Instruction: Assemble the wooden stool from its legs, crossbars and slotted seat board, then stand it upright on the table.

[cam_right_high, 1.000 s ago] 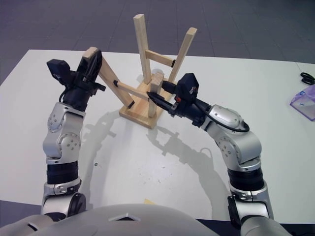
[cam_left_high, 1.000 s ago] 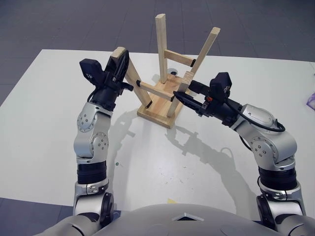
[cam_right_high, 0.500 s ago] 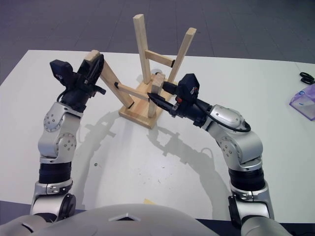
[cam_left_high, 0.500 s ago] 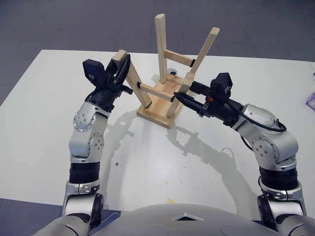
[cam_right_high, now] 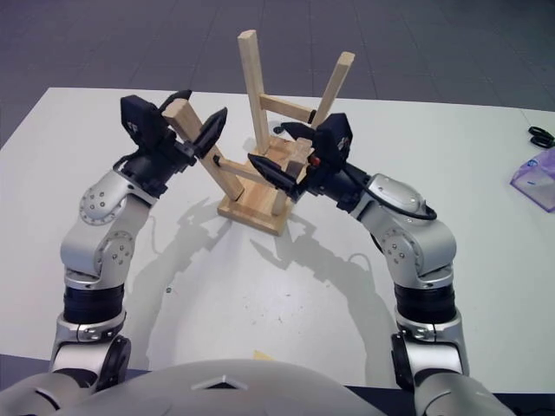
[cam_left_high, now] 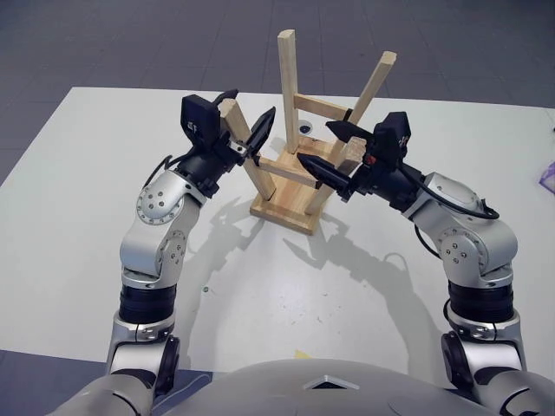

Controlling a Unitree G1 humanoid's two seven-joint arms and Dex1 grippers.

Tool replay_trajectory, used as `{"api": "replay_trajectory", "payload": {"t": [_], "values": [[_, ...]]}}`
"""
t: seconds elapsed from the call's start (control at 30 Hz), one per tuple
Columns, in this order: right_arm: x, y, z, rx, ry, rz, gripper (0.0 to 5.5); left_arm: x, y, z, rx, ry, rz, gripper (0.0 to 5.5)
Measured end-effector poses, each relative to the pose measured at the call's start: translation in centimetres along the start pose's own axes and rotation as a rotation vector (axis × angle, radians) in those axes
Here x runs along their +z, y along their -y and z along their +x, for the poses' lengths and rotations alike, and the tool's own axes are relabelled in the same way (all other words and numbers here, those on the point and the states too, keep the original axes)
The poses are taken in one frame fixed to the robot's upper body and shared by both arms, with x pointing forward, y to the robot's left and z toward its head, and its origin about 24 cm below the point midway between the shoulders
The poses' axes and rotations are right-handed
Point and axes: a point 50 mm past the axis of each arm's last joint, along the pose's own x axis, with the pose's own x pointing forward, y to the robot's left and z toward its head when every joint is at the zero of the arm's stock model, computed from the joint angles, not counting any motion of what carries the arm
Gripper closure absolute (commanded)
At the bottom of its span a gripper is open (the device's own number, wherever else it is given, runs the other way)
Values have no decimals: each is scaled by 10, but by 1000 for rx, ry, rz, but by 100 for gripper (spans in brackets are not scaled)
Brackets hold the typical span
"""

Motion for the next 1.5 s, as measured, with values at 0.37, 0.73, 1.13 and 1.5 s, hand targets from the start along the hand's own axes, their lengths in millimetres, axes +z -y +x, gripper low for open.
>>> {"api": "replay_trajectory", "payload": {"t": [0.37,0.73,1.13,1.5], "values": [[148,-18,4,144,608,88,10,141,-4,37,-27,465,-37,11],[2,-11,16,-14,77,210,10,6,1,46,-107,-22,-181,11],[-7,-14,19,-34,63,197,10,14,-1,46,-61,57,-321,11],[104,-22,29,85,394,83,10,111,-27,50,11,320,-295,11]]}}
